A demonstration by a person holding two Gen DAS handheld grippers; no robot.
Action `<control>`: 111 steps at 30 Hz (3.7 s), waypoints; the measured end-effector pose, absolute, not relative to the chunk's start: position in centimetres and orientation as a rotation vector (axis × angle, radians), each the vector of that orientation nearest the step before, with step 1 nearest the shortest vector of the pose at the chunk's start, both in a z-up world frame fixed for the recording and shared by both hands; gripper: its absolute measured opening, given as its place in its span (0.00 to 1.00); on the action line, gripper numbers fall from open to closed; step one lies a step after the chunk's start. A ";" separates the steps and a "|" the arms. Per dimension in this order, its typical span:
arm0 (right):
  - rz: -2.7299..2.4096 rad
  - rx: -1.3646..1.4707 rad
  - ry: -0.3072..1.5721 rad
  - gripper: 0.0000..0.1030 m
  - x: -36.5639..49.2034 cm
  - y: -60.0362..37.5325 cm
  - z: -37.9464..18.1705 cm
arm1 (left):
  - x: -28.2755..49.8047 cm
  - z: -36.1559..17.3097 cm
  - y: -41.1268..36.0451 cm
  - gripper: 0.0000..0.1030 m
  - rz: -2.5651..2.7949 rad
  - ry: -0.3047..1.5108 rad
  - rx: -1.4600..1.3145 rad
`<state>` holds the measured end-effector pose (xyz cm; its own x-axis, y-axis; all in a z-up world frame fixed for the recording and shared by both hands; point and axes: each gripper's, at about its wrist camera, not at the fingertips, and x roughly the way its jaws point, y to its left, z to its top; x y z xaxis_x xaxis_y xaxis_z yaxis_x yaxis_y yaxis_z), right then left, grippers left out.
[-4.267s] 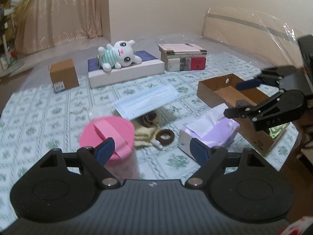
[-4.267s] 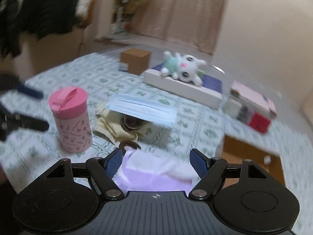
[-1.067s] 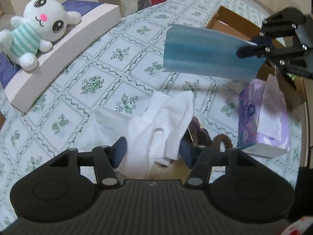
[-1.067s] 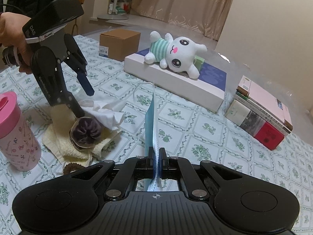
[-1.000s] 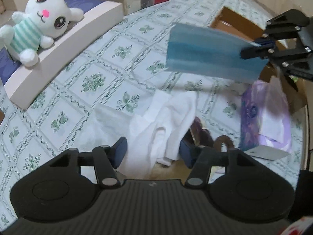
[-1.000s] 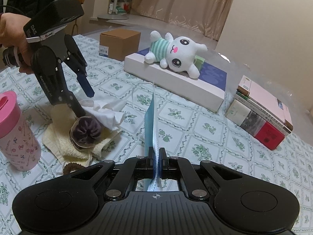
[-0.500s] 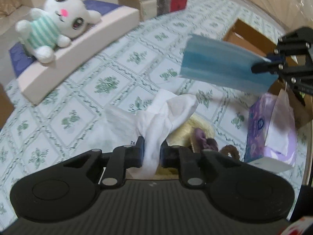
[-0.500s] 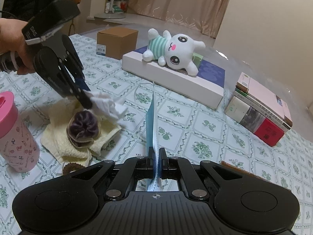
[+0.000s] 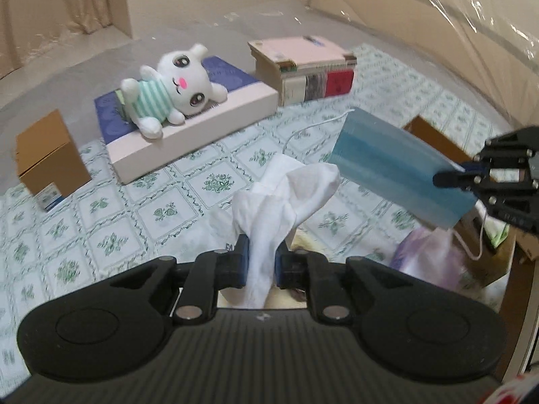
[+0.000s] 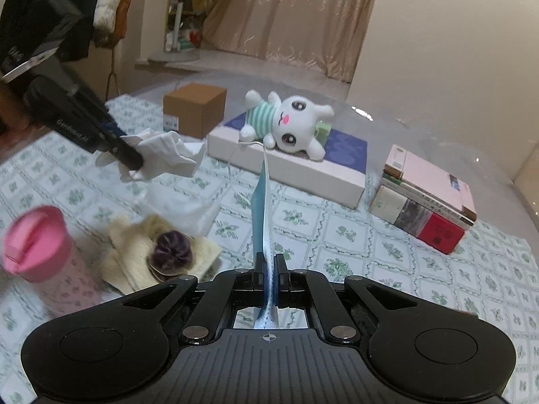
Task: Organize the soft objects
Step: 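Carry the white cloth and blue mask in both tools over the cardboard tray, then open the left tool over the tray while the right tool releases the blue mask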
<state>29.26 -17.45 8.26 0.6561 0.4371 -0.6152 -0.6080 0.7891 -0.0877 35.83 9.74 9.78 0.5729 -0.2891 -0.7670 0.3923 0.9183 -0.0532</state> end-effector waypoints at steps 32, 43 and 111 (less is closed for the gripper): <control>0.457 -0.060 0.629 0.03 15.1 -26.9 10.3 | 17.5 11.9 -0.3 0.12 -0.234 0.711 -0.057; 0.383 -0.036 0.622 0.03 13.9 -31.3 10.4 | 17.2 11.0 -4.5 0.12 -0.272 0.719 -0.085; 0.219 0.007 0.733 0.03 29.3 -42.9 3.0 | 33.3 3.6 -19.9 0.34 -0.328 0.785 -0.103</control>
<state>29.26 -42.88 3.04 0.7217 0.2007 -0.6625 -0.1955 0.9772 0.0830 33.29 -19.88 3.57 0.6597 -0.3272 -0.6766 0.2511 0.9445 -0.2120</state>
